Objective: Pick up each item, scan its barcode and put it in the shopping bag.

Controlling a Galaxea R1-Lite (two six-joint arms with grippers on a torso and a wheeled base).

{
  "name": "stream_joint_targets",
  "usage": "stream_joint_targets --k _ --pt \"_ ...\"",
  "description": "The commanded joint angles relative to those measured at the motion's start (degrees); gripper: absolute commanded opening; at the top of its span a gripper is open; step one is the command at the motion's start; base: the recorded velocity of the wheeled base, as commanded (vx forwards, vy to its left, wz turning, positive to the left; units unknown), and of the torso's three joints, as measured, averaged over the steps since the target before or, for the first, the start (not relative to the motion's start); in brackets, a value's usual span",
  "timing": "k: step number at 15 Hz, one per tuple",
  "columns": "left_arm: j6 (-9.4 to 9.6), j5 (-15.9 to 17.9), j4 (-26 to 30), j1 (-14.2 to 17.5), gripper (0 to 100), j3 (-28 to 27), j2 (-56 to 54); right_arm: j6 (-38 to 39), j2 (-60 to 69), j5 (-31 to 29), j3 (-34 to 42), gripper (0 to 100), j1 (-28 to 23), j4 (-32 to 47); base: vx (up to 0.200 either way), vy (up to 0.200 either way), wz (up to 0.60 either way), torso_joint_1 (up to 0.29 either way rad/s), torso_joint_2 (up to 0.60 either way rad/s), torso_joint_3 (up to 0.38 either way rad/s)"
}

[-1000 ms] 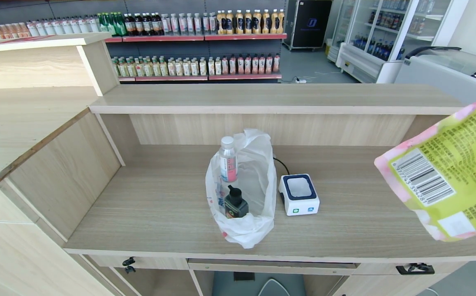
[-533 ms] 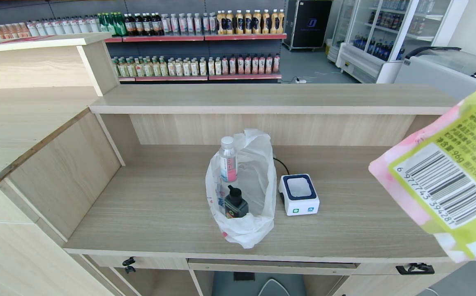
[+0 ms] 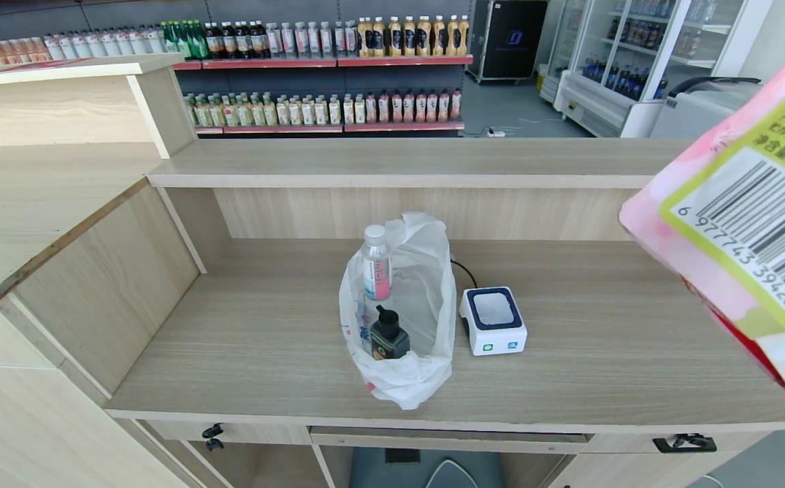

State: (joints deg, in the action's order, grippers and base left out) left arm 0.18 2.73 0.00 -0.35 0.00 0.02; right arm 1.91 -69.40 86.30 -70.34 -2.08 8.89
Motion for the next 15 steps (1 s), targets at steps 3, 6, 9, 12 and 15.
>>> stream_joint_targets --k 3,6,9,12,15 --pt "-0.01 0.0 0.0 0.0 100 0.0 0.1 2.0 0.6 -0.1 -2.4 0 3.5 0.0 0.000 0.000 0.00 0.000 0.00 0.000" --pt "-0.01 0.0 0.0 0.0 100 0.0 0.1 2.6 0.3 -0.5 -3.5 0 3.9 -0.1 0.000 0.000 0.00 0.000 0.00 0.000" --pt "-0.01 0.0 0.0 0.0 100 0.0 0.1 2.8 2.6 -0.8 -1.0 0 3.9 0.0 0.000 0.000 0.00 0.000 0.00 0.000" --pt "-0.01 0.0 0.0 0.0 100 0.0 0.1 2.8 4.9 -0.9 0.5 0 3.1 0.1 0.000 0.000 0.00 0.000 0.00 0.000" --pt "-0.01 0.0 0.0 0.0 100 0.0 0.1 2.9 7.8 -0.9 2.6 0 3.1 0.2 0.000 0.000 0.00 0.000 0.00 0.000"
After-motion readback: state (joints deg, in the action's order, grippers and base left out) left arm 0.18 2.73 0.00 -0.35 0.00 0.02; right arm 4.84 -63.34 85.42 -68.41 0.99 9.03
